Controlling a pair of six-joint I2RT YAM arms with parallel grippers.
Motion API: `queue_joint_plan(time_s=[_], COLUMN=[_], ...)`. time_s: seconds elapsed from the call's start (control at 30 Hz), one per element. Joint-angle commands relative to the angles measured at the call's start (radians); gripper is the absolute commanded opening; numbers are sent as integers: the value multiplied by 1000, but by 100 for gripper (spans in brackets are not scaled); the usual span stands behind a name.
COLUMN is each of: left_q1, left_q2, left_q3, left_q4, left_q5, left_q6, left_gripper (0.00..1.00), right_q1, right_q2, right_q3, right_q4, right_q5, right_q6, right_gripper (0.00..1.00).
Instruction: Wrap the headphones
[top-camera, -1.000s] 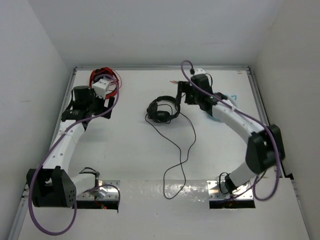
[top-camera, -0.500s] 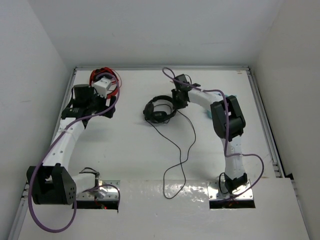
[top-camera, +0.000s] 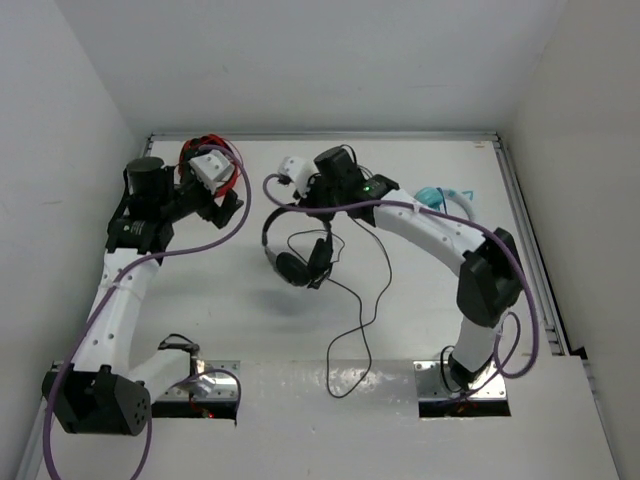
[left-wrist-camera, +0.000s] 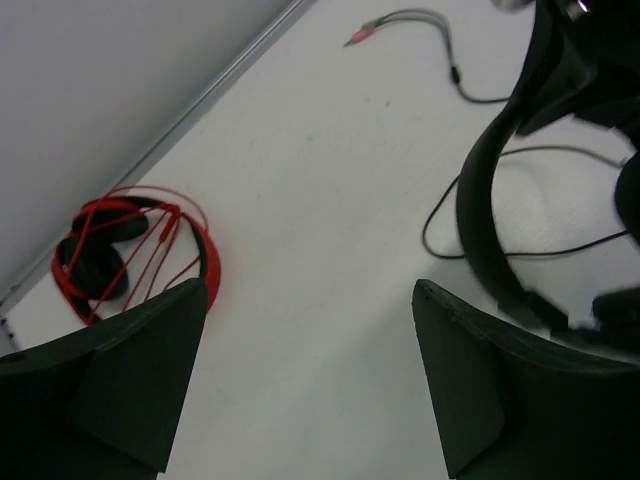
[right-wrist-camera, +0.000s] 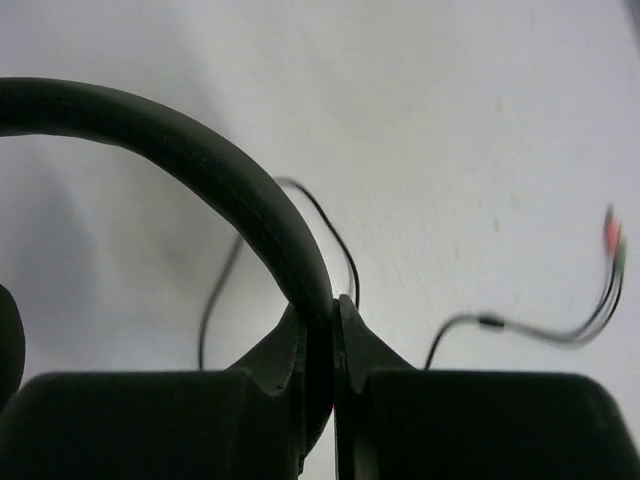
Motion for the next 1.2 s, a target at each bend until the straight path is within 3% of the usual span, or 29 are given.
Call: queue_joint_plan(time_s=[0.0,0.13,0.2,0.47,0.6,0.7,0.87,0.9,0.93,1.07,1.1,1.17], left_q1=[-33,-108,-134,-204,-214,-214,-214,-214,-215,-212,-212,-212], left_q2=[-21,-27,-30,45,79,94,108,108,110,114,117,124], left_q3=[-9,-15,-2,18,35,52,81,80,74,60,60,66], left_q4=[56,70,70,-114,-113,-96,-90,-93,-96,-125,-129,-140], left_q5=[123,81,50,13,-151,-209,-185,-176,-174,-229,-245,-260], left_q6=[-143,-336,-357,-238,-265,-278,-310,-316,-336,-428,-451,-508], left_gripper=[81,82,82,82,68,65,40,16,4,0,0,0], right_q1=[57,132,140,148,152,154,157,159,157,134,120,64], right_q2=[-76,-79,-65,-57,-71,-95,-92,-88,-86,-102,-126,-160], right_q3=[7,19,42,94,83,62,82,89,96,140,146,155], right_q4=[128,207,215,238,246,253,209,207,212,252,268,301], right_q5=[-58,-41,-40,-55,-72,-109,-158,-161,-160,-138,-121,-114], right_q6=[-110,-95,-89,-55,-55,-61,-76,-72,-43,77,101,187], right_gripper=[0,0,0,0,0,0,0,0,0,58,79,91])
